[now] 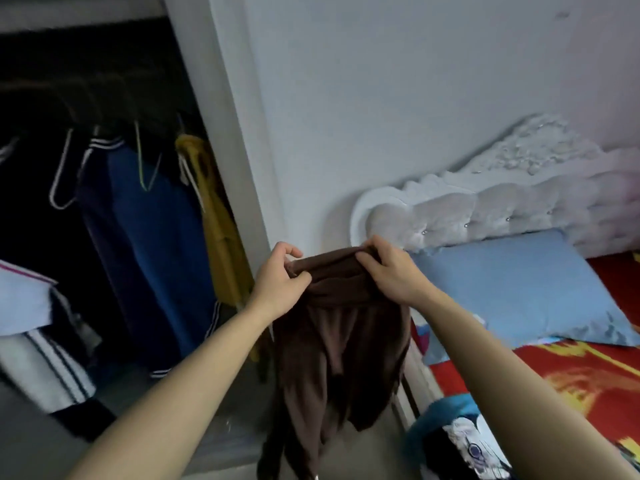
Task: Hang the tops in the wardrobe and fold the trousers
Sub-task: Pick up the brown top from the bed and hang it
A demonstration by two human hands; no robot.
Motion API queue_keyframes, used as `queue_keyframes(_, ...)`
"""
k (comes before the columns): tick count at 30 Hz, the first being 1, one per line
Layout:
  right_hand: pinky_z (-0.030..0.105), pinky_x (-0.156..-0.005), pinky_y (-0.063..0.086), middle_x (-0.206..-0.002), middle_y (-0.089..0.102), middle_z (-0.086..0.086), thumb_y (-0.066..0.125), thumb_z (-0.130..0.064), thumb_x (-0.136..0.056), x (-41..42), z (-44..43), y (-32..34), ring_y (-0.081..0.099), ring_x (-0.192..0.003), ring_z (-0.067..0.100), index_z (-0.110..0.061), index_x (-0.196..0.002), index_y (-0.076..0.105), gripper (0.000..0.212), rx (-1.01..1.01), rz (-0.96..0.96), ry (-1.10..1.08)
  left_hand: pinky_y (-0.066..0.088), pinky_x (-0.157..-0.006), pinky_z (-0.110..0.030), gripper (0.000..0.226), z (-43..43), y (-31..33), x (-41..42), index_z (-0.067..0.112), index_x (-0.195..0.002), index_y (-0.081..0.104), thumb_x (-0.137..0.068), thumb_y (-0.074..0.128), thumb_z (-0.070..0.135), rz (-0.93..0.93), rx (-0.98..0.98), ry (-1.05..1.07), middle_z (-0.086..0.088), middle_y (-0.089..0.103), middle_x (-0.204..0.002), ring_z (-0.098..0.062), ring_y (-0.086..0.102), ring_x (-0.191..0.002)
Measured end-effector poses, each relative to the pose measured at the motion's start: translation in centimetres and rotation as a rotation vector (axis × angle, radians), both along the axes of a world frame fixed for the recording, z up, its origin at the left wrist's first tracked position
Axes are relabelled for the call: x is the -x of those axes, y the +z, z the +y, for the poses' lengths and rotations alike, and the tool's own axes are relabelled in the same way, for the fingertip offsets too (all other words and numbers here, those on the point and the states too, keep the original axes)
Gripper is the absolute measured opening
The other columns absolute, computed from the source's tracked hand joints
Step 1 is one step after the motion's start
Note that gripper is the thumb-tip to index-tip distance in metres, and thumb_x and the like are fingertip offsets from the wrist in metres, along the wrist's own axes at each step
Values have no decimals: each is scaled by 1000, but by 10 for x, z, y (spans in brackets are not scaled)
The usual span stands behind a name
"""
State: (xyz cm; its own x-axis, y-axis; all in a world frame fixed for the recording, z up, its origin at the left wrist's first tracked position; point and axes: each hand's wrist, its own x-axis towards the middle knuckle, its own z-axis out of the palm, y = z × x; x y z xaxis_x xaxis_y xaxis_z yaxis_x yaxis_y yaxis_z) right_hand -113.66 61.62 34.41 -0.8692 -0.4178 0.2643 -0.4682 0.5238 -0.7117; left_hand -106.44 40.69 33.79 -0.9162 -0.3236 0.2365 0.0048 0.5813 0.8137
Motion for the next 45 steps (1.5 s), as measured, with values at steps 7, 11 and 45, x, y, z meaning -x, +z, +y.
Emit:
queue_keyframes(7, 30, -77, 39, -100, 68, 1, 52, -32, -101, -58, -161, 12, 61, -100, 22, -16, -108, 58, 18, 95, 94, 54, 38, -81, -20, 32, -164, 6, -86, 21, -112, 52, -83, 62, 10, -121, 311, 130, 0, 44, -108, -15, 49, -97)
queue_keyframes(11, 14, -64, 35, -90, 62, -14, 52, -34, -101, -84, -238, 18, 58, -83, 3, -27, -102, 55, 8, 149, 109, 79, 45, -89, -34, 26, -253, 7, -129, 14, -117, 64, -95, 52, 13, -123, 396, 231, -8, 60, -110, -27, 59, -104)
queue_keyframes(45, 38, -96, 49, -118, 62, -1, 57, -53, -91, 102, -540, 79, 57, -119, 24, -20, -146, 39, 67, 267, 111, -109, 52, -65, -22, 27, -462, 55, -11, 25, -90, 70, -96, 49, 9, 110, -445, 308, 3, 74, -77, -10, 70, -74)
